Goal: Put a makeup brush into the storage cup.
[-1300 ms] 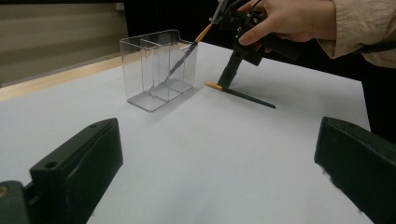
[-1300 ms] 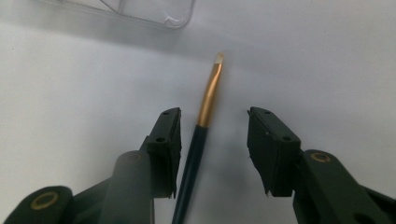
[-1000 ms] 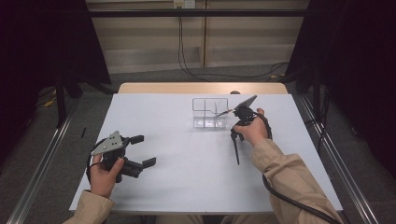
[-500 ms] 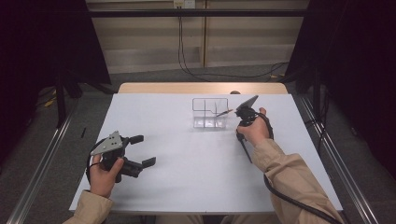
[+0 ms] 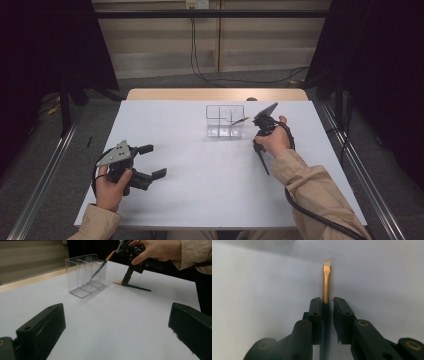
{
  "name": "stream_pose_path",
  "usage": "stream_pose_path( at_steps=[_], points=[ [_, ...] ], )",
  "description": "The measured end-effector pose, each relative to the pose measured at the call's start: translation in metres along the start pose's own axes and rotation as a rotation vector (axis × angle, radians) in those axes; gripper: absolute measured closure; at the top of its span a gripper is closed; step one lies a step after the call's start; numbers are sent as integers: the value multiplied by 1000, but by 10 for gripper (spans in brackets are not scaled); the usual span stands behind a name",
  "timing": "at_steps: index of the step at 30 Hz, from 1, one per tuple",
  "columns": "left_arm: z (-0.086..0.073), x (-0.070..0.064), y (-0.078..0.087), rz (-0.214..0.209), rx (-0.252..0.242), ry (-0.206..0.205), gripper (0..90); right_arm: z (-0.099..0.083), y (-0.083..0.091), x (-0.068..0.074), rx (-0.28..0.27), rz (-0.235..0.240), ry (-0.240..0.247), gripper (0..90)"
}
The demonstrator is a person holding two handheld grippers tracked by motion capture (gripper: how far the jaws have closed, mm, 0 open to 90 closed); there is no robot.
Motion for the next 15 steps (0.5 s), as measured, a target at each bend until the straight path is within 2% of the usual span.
stream_pose_path(
  at_steps=[4, 11, 15],
  points=[
    [1, -1, -2, -3, 4, -5, 9, -3, 0, 0, -3, 0, 7, 779],
    [1, 0, -3, -4, 1, -2, 9, -2, -1, 1, 6, -32, 15, 832],
    [1, 0, -2, -3, 1, -3, 9, -2, -1, 1, 3, -30, 4, 842]
  ],
)
Point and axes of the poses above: each handheld gripper's, and its own axes: y roughly backward along the jaws, z roughly out of its top, x roughly to its left, the point moved 2 cm from there along -y, roughly forward along the jaws, and after that the axes turned 4 degrees about -z, right-handed, at the moved point
